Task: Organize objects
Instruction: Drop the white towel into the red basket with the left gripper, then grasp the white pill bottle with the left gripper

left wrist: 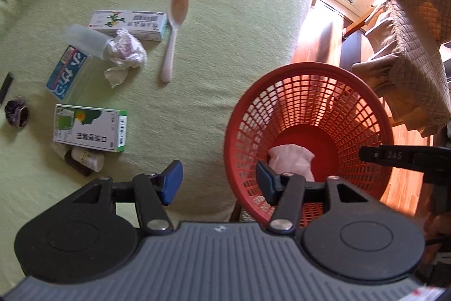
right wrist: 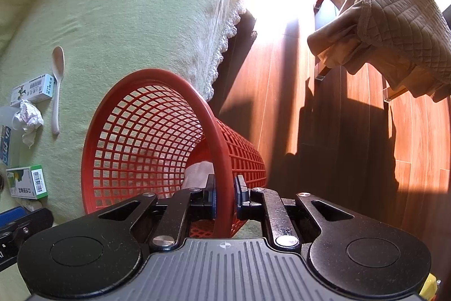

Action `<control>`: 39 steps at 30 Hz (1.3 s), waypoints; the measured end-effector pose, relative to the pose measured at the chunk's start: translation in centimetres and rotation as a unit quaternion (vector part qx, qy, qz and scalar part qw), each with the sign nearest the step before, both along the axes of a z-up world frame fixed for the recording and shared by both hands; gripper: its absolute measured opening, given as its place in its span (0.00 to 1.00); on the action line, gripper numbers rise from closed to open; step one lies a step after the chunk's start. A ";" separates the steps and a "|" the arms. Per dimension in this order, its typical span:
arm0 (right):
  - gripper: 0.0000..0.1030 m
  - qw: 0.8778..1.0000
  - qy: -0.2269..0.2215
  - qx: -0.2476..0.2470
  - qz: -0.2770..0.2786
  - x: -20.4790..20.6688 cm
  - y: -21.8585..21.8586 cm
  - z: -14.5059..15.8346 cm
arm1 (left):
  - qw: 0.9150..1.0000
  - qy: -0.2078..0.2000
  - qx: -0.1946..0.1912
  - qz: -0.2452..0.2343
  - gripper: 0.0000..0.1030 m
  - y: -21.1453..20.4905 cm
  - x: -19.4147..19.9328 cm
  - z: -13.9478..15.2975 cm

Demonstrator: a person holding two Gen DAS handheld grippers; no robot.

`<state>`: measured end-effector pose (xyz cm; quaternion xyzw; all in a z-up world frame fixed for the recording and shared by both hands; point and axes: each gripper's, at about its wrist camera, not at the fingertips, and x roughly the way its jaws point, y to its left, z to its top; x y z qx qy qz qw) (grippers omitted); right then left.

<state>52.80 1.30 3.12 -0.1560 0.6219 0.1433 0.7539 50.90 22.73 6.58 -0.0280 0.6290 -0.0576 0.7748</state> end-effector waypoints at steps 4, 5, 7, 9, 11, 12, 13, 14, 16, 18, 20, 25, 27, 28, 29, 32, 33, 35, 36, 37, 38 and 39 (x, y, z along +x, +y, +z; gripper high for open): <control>0.09 1.000 -0.001 0.000 -0.002 0.1 0.0 0.0 | 0.999 -0.003 0.030 0.035 0.61 4.1 -0.4 -0.2; 0.09 1.000 -0.001 0.000 -0.003 0.1 0.0 0.0 | 0.998 -0.004 0.039 0.041 0.62 5.1 -0.5 -0.4; 0.09 1.000 -0.002 0.000 -0.005 0.2 0.0 0.0 | 0.997 -0.006 0.057 0.054 0.62 6.9 -0.5 -0.9; 0.09 1.000 -0.003 0.000 -0.006 0.1 -0.1 0.0 | 0.995 -0.009 0.070 0.072 0.62 9.1 -0.7 -1.6; 0.09 1.000 -0.004 -0.001 -0.007 0.0 0.0 0.0 | 0.993 -0.018 0.073 0.088 0.62 10.9 -0.8 -2.1; 0.09 1.000 -0.004 -0.002 -0.007 -0.1 0.0 0.0 | 0.992 -0.022 0.078 0.093 0.62 11.7 -0.8 -2.4; 0.09 1.000 -0.004 -0.002 -0.007 -0.1 0.0 0.0 | 0.992 -0.026 0.080 0.095 0.62 12.4 -0.8 -2.7; 0.09 1.000 -0.004 -0.002 -0.008 -0.1 0.0 0.0 | 0.992 -0.033 0.081 0.094 0.62 12.9 -0.9 -2.9; 0.09 1.000 -0.005 -0.003 -0.010 0.0 0.1 0.1 | 0.992 -0.045 0.083 0.084 0.62 13.5 -1.0 -3.5; 0.09 1.000 -0.006 -0.003 -0.012 0.0 0.0 0.1 | 0.994 -0.055 0.082 0.056 0.62 13.5 -1.1 -4.4; 0.09 1.000 -0.006 -0.005 -0.013 0.0 0.0 0.2 | 0.994 -0.061 0.088 0.019 0.62 13.3 -1.2 -5.4; 0.09 1.000 -0.009 -0.009 -0.010 -0.2 0.1 0.2 | 0.995 -0.051 0.085 -0.023 0.61 13.4 -0.7 -8.4; 0.09 1.000 -0.009 -0.010 -0.012 -0.3 0.1 0.2 | 0.995 -0.048 0.084 -0.030 0.61 13.6 -0.3 -9.3; 0.09 1.000 -0.009 -0.011 -0.013 -0.3 0.2 0.1 | 0.995 -0.046 0.083 -0.033 0.61 13.7 -0.1 -9.7; 0.09 1.000 -0.010 -0.011 -0.014 -0.3 0.2 0.1 | 0.995 -0.042 0.084 -0.039 0.61 13.7 0.1 -10.1; 0.09 1.000 -0.010 -0.013 -0.017 -0.4 0.2 0.1 | 0.995 -0.033 0.081 -0.053 0.56 13.9 0.5 -11.1; 0.09 1.000 -0.011 -0.013 -0.018 -0.4 0.2 0.1 | 0.994 -0.028 0.083 -0.058 0.52 14.0 0.6 -11.5; 0.09 1.000 -0.012 -0.013 -0.019 -0.3 0.3 0.1 | 0.994 -0.024 0.082 -0.066 0.48 14.0 0.8 -11.9; 0.09 1.000 -0.012 -0.013 -0.020 -0.3 0.3 0.1 | 0.994 -0.022 0.081 -0.070 0.45 14.0 0.9 -12.1; 0.09 1.000 -0.013 -0.013 -0.021 -0.4 0.3 0.0 | 0.994 -0.022 0.081 -0.073 0.45 14.0 0.9 -12.2; 0.09 1.000 -0.013 -0.013 -0.022 -0.3 0.3 0.0 | 0.994 -0.022 0.081 -0.076 0.43 13.9 0.9 -12.2; 0.09 1.000 -0.013 -0.013 -0.023 -0.3 0.2 0.0 | 0.994 -0.022 0.081 -0.077 0.40 13.9 0.9 -12.3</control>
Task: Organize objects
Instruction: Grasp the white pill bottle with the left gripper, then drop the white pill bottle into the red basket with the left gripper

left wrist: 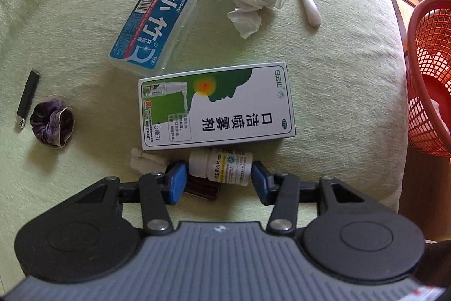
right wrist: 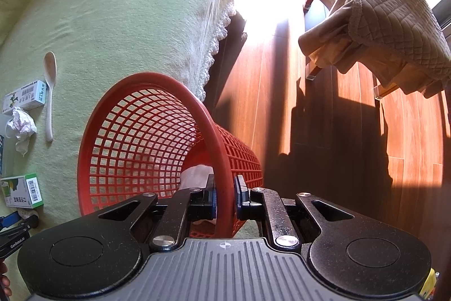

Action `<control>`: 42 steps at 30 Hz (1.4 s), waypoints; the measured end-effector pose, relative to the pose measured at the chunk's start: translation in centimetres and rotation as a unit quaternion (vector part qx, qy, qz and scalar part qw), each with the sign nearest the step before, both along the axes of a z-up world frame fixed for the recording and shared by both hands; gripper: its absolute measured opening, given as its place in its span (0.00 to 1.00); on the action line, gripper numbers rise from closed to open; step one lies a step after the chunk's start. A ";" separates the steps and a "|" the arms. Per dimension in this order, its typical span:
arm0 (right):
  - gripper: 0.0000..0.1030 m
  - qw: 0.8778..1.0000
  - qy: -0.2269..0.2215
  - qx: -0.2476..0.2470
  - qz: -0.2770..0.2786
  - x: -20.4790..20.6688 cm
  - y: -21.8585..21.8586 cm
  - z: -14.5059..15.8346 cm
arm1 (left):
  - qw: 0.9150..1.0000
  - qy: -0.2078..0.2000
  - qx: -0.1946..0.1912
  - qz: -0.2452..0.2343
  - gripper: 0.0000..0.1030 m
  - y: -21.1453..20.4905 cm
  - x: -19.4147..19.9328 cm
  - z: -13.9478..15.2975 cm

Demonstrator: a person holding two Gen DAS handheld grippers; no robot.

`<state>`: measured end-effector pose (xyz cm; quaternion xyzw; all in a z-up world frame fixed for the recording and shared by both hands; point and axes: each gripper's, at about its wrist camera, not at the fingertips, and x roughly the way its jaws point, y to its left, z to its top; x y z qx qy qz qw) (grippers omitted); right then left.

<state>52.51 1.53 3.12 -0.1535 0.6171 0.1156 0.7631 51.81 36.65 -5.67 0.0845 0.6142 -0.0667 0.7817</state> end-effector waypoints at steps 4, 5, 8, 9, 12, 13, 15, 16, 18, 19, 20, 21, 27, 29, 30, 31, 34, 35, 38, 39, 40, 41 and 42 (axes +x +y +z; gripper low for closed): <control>0.08 1.000 0.000 0.000 -0.001 0.0 0.0 0.0 | 1.000 -0.006 -0.002 -0.001 0.40 0.0 -0.3 0.3; 0.08 1.000 0.000 0.000 0.000 0.0 -0.1 0.0 | 1.000 -0.007 -0.004 0.001 0.40 0.1 -0.5 0.4; 0.09 1.000 0.000 0.000 0.002 -0.1 -0.1 0.0 | 1.000 -0.012 -0.006 0.010 0.40 -0.1 -1.1 1.4; 0.08 1.000 0.001 0.001 0.002 -0.1 -0.1 0.0 | 1.000 -0.014 -0.009 0.015 0.40 -0.1 -1.2 1.9; 0.09 1.000 0.001 0.001 0.001 0.0 -0.2 -0.1 | 0.999 -0.025 -0.021 0.031 0.40 -0.4 -1.6 3.5; 0.09 1.000 0.001 0.002 0.001 0.0 -0.2 -0.1 | 0.999 -0.029 -0.026 0.035 0.40 -0.7 -1.7 4.2; 0.09 1.000 0.002 0.003 0.001 0.0 -0.2 -0.1 | 0.998 -0.036 -0.039 0.040 0.40 -1.3 -1.5 5.7; 0.09 1.000 0.002 0.003 0.002 0.0 -0.1 -0.1 | 0.997 -0.042 -0.045 0.039 0.40 -1.8 -1.6 6.5; 0.09 1.000 0.002 0.004 0.002 0.0 -0.1 0.0 | 0.997 -0.051 -0.053 0.036 0.40 -2.9 -1.4 7.8; 0.09 1.000 0.003 0.004 0.002 0.0 -0.1 0.0 | 0.996 -0.053 -0.058 0.035 0.40 -3.4 -1.2 8.4; 0.09 1.000 0.003 0.005 0.002 0.0 -0.1 0.0 | 0.996 -0.054 -0.067 0.037 0.40 -4.1 -1.1 9.0; 0.09 1.000 0.004 0.005 0.003 0.0 -0.1 0.0 | 0.995 -0.053 -0.073 0.037 0.40 -4.6 -0.9 9.6; 0.09 1.000 0.004 0.007 0.007 -0.1 0.0 0.1 | 0.995 -0.024 -0.090 0.034 0.40 -9.4 0.1 11.6; 0.09 1.000 0.005 0.007 0.008 -0.1 0.0 0.1 | 0.994 -0.017 -0.101 0.034 0.40 -10.9 0.4 11.8; 0.09 1.000 0.005 0.008 0.009 -0.1 0.0 0.0 | 0.994 -0.014 -0.107 0.033 0.40 -11.6 0.5 11.7; 0.09 1.000 0.005 0.008 0.009 -0.1 0.0 0.0 | 0.993 -0.011 -0.111 0.031 0.40 -12.4 0.6 11.7; 0.09 1.000 0.006 0.010 0.011 0.0 -0.1 0.0 | 0.993 -0.001 -0.118 0.021 0.40 -14.4 1.0 11.3; 0.09 1.000 0.007 0.011 0.012 0.0 -0.2 0.0 | 0.993 0.003 -0.117 0.017 0.40 -15.0 1.1 11.2; 0.09 1.000 0.007 0.013 0.012 0.1 -0.3 0.0 | 0.993 0.016 -0.120 0.011 0.40 -16.6 1.5 10.5; 0.09 1.000 0.007 0.014 0.013 0.0 -0.3 0.0 | 0.993 0.019 -0.120 0.008 0.40 -17.1 1.7 10.4; 0.09 1.000 0.007 0.014 0.013 0.0 -0.3 0.0 | 0.993 0.022 -0.118 0.005 0.40 -17.6 1.7 10.3; 0.09 1.000 0.007 0.015 0.014 0.0 -0.3 0.0 | 0.993 0.024 -0.117 0.003 0.40 -18.0 1.8 10.1; 0.09 1.000 0.007 0.015 0.014 0.0 -0.3 0.0 | 0.993 0.026 -0.116 0.004 0.40 -18.4 2.0 10.0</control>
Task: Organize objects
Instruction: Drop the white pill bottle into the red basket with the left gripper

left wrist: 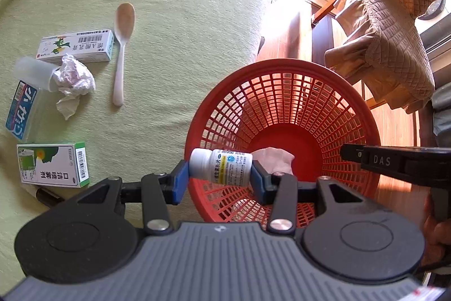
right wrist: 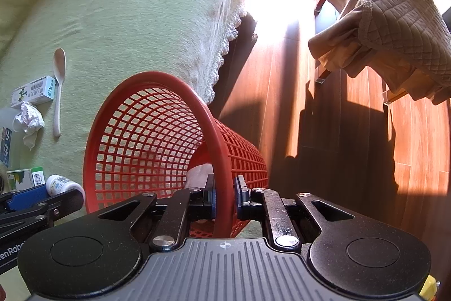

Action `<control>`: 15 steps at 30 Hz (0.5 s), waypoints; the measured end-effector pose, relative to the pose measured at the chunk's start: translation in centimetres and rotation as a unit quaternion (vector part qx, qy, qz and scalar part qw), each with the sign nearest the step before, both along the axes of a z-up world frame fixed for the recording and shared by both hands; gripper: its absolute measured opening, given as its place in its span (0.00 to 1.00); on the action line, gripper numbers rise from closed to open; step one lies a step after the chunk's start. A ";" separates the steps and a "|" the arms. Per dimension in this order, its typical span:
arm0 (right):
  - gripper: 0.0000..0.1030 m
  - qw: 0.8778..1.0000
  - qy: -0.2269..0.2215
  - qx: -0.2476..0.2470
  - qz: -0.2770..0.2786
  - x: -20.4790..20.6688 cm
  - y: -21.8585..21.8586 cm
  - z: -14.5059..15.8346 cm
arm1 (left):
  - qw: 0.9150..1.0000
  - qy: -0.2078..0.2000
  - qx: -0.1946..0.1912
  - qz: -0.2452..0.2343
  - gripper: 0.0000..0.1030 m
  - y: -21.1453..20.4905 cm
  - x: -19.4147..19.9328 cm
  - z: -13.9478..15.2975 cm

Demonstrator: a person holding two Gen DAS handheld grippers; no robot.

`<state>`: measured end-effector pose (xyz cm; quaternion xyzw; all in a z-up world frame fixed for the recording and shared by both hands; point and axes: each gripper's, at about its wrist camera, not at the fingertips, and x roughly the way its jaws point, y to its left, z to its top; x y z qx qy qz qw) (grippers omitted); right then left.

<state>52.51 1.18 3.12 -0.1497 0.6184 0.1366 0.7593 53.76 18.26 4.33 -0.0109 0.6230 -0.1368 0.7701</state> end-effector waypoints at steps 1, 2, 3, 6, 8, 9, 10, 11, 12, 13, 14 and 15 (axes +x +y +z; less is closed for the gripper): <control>0.09 1.000 0.000 0.001 0.000 0.0 0.0 0.0 | 1.000 0.004 -0.001 0.001 0.40 -0.4 0.2 -0.2; 0.09 1.000 0.001 0.001 0.000 0.0 0.0 0.0 | 1.000 0.008 -0.002 0.001 0.40 -0.8 0.3 -0.3; 0.09 1.000 0.001 0.002 0.000 0.0 0.0 0.0 | 1.000 0.011 -0.001 -0.002 0.40 -1.2 0.5 -0.5; 0.09 1.000 0.003 0.003 0.000 0.1 -0.1 0.0 | 1.000 0.015 0.003 -0.007 0.40 -2.3 0.7 -0.7; 0.09 1.000 0.003 0.005 -0.001 0.2 -0.1 0.0 | 1.000 0.017 0.002 -0.005 0.40 -2.7 0.8 -0.6; 0.09 1.000 0.003 0.005 -0.002 0.2 -0.1 0.0 | 1.000 0.019 -0.001 -0.006 0.42 -2.8 1.0 -0.5; 0.09 1.000 0.003 0.005 -0.002 0.2 -0.1 0.0 | 1.000 0.019 -0.002 -0.006 0.49 -2.8 1.0 -0.5; 0.09 1.000 0.003 0.006 -0.002 0.2 -0.1 0.0 | 1.000 0.017 0.000 -0.006 0.53 -2.9 0.9 -0.4; 0.09 1.000 0.003 0.006 -0.002 0.3 -0.2 0.0 | 1.000 0.015 0.000 -0.007 0.55 -2.9 0.9 -0.3; 0.09 1.000 0.004 0.007 -0.002 0.3 -0.2 0.0 | 1.000 0.015 0.001 -0.007 0.55 -2.9 0.9 -0.2; 0.10 1.000 0.003 0.006 -0.002 0.3 -0.2 0.1 | 1.000 0.015 0.001 -0.006 0.55 -2.9 0.9 -0.1; 0.10 1.000 0.003 0.006 -0.003 0.3 -0.2 0.1 | 1.000 0.015 0.001 -0.003 0.55 -2.7 0.9 -0.1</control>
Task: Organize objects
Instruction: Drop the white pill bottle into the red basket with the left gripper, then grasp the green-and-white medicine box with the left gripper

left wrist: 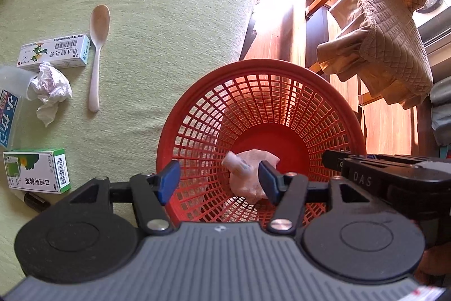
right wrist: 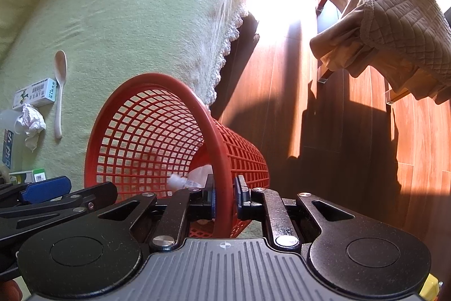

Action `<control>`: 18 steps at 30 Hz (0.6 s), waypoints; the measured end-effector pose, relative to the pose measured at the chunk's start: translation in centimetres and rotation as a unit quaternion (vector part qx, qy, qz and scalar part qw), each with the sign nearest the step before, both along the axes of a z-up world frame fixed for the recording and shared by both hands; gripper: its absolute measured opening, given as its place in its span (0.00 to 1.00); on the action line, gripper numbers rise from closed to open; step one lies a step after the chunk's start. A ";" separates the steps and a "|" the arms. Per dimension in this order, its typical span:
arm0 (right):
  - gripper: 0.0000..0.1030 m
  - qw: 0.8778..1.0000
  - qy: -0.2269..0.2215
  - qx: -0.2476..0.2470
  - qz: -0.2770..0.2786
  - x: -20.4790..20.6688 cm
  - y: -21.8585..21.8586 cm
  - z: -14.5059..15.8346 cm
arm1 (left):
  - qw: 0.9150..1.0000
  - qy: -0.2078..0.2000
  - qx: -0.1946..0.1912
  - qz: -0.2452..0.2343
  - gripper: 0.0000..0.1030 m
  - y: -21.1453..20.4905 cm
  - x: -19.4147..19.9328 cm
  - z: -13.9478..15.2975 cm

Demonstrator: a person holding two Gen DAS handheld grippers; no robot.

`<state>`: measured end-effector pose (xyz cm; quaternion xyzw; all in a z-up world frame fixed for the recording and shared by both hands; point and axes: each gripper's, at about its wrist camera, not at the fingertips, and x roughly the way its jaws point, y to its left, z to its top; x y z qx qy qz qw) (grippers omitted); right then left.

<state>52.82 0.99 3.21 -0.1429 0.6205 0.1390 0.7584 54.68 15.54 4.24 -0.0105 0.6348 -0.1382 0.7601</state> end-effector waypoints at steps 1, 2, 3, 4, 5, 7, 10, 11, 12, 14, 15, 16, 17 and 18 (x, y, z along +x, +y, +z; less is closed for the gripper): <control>0.10 1.000 0.000 0.000 0.000 0.0 0.0 0.0 | 1.000 -0.001 0.000 0.003 0.55 0.2 0.0 0.1; 0.10 1.000 0.000 0.000 0.000 0.0 0.0 0.0 | 1.000 -0.002 0.001 0.006 0.55 0.6 -0.1 0.2; 0.10 1.000 0.001 0.000 0.000 0.0 0.0 0.0 | 1.000 -0.002 0.004 0.010 0.55 0.9 -0.2 0.2; 0.09 1.000 0.000 0.000 0.000 0.0 0.0 0.0 | 1.000 -0.002 0.007 0.014 0.55 1.3 -0.2 0.2; 0.09 1.000 0.000 -0.001 0.000 0.0 0.0 0.0 | 1.000 -0.003 0.010 0.019 0.55 1.9 -0.3 0.3; 0.09 1.000 0.000 -0.002 0.000 -0.1 0.1 0.0 | 0.999 -0.005 0.020 0.030 0.55 3.2 -0.8 0.2; 0.09 1.000 0.000 -0.004 0.000 -0.1 0.1 0.0 | 0.997 -0.007 0.042 0.057 0.55 6.1 -1.8 -0.2; 0.09 1.000 0.000 -0.004 0.001 -0.1 0.2 0.0 | 0.996 -0.005 0.052 0.069 0.55 7.4 -2.3 -0.4; 0.09 1.000 0.000 -0.005 0.000 -0.1 0.2 0.0 | 0.995 -0.004 0.062 0.079 0.55 8.5 -2.7 -0.7; 0.09 1.000 0.000 -0.006 0.001 -0.1 0.3 -0.1 | 0.991 0.002 0.083 0.104 0.55 11.0 -3.4 -1.3; 0.09 1.000 0.000 -0.006 0.001 -0.1 0.3 -0.1 | 0.989 0.006 0.094 0.117 0.54 12.5 -3.8 -1.6; 0.09 1.000 0.000 -0.007 0.001 -0.1 0.3 -0.1 | 0.986 0.005 0.102 0.130 0.54 13.7 -4.1 -1.8; 0.09 1.000 -0.001 -0.007 0.001 -0.1 0.3 -0.1 | 0.984 -0.001 0.110 0.140 0.55 15.1 -4.5 -2.0; 0.09 1.000 -0.001 -0.008 0.001 -0.1 0.3 -0.1 | 0.983 -0.009 0.115 0.146 0.57 16.5 -4.7 -2.2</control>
